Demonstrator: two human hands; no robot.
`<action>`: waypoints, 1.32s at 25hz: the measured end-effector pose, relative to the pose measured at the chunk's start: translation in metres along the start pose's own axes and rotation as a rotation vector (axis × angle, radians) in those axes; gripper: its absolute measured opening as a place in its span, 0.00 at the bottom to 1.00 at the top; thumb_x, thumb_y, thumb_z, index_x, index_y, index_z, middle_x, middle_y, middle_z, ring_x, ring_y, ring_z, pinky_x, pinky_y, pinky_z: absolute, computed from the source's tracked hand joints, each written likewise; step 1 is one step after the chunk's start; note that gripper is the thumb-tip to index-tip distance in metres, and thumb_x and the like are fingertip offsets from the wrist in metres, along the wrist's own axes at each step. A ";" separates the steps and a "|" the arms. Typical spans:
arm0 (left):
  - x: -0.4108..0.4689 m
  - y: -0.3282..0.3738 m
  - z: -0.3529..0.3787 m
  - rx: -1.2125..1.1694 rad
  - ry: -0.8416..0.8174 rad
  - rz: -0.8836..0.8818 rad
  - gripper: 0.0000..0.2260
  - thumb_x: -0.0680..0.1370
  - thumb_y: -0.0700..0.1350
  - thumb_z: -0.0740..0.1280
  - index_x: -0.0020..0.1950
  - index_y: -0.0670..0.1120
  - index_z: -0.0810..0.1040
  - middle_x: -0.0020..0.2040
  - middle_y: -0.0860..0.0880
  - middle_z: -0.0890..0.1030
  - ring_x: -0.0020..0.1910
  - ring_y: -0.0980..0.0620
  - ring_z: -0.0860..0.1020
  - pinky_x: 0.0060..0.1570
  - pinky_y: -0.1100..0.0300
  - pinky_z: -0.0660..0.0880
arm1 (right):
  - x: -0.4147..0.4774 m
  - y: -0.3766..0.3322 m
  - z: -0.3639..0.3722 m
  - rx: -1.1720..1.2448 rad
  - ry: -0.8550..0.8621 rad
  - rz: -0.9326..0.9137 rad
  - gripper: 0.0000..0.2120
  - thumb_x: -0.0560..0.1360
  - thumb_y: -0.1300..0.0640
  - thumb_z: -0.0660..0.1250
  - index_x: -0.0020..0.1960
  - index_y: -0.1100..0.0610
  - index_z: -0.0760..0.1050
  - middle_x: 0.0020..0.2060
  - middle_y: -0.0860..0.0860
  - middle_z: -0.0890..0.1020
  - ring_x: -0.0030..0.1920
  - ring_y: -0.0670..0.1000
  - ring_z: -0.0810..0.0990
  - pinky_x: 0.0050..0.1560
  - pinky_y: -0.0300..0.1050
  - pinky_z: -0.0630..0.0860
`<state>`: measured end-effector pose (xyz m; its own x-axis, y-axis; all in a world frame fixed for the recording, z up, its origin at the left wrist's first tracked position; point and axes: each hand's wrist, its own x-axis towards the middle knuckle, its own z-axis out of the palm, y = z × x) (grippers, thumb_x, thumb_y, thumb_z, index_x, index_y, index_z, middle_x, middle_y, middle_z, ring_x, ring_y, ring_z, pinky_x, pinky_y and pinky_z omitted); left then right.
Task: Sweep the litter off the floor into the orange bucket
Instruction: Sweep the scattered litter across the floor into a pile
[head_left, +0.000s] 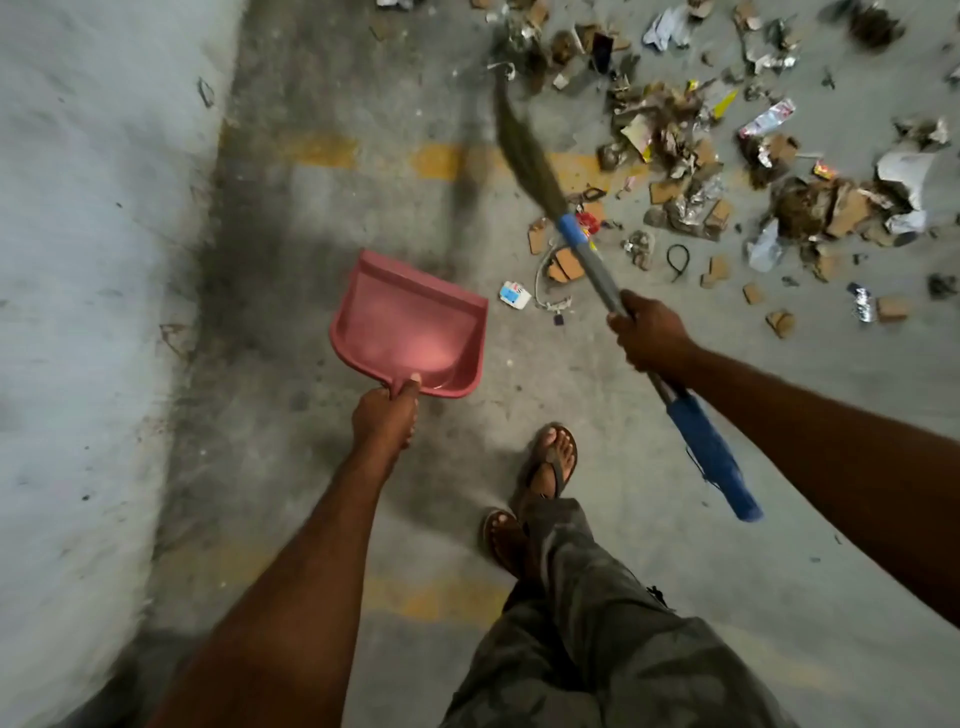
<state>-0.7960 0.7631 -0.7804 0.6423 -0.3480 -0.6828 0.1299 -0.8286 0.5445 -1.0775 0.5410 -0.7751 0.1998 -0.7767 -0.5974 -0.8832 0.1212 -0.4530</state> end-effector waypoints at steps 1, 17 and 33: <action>-0.004 -0.007 0.002 0.021 0.007 0.000 0.22 0.78 0.60 0.71 0.33 0.45 0.78 0.25 0.48 0.76 0.20 0.50 0.72 0.24 0.63 0.68 | -0.028 0.014 0.011 -0.022 -0.069 -0.053 0.12 0.83 0.53 0.63 0.66 0.50 0.74 0.44 0.58 0.82 0.40 0.61 0.82 0.41 0.57 0.83; -0.021 0.000 0.062 0.050 -0.041 -0.031 0.18 0.80 0.55 0.71 0.38 0.44 0.78 0.27 0.48 0.74 0.19 0.55 0.68 0.20 0.65 0.65 | 0.056 0.069 -0.035 0.098 0.165 0.164 0.18 0.82 0.51 0.63 0.68 0.57 0.74 0.52 0.60 0.82 0.47 0.63 0.83 0.46 0.55 0.83; 0.051 0.057 0.014 0.253 -0.147 0.056 0.21 0.79 0.59 0.70 0.38 0.43 0.81 0.31 0.45 0.79 0.27 0.47 0.75 0.33 0.57 0.73 | 0.018 0.039 0.008 -0.019 0.042 0.222 0.18 0.82 0.52 0.63 0.69 0.57 0.73 0.52 0.58 0.81 0.48 0.60 0.82 0.45 0.48 0.78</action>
<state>-0.7668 0.6917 -0.7907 0.5249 -0.4404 -0.7284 -0.1067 -0.8831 0.4570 -1.1054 0.5367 -0.8088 -0.0180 -0.7574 -0.6527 -0.9114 0.2809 -0.3008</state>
